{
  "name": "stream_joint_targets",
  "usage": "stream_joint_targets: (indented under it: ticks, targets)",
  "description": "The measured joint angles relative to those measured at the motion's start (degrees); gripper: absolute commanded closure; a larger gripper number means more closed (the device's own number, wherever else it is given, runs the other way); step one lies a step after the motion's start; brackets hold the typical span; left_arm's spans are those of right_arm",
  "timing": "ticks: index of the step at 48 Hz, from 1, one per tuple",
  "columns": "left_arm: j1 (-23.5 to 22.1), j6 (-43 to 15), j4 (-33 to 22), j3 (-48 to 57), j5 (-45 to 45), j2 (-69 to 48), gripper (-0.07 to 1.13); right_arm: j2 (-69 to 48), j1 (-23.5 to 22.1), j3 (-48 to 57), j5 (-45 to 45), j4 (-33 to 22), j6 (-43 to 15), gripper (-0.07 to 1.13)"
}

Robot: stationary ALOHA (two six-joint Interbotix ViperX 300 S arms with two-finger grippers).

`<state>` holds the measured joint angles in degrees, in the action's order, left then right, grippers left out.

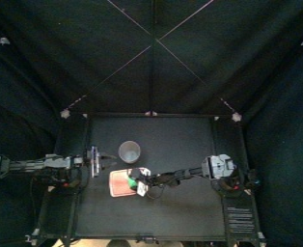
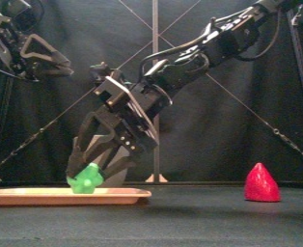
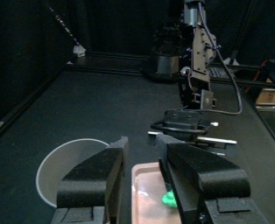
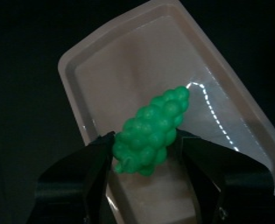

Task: Pick the green grapes then place it on the pink plate
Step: Drop green grapes on the pink plate and return to neutral

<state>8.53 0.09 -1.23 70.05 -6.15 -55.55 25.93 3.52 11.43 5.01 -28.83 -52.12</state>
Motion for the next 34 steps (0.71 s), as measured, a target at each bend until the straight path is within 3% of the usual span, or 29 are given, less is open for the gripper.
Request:
stream_joint_targets:
  ticks: [12,24,34]
  targets:
    - [0.0,0.0,0.0,0.0,0.0,0.0,0.32,0.0,0.09,-1.76,2.11,-3.69,0.0,0.09]
    - [0.0,0.0,-0.35,0.0,0.0,0.0,0.32,0.0,0.26,-3.43,4.48,-6.06,0.0,0.08]
    - [0.0,-0.09,-1.23,0.0,0.0,0.0,0.32,-2.2,0.7,-3.43,11.95,-7.12,0.0,0.08]
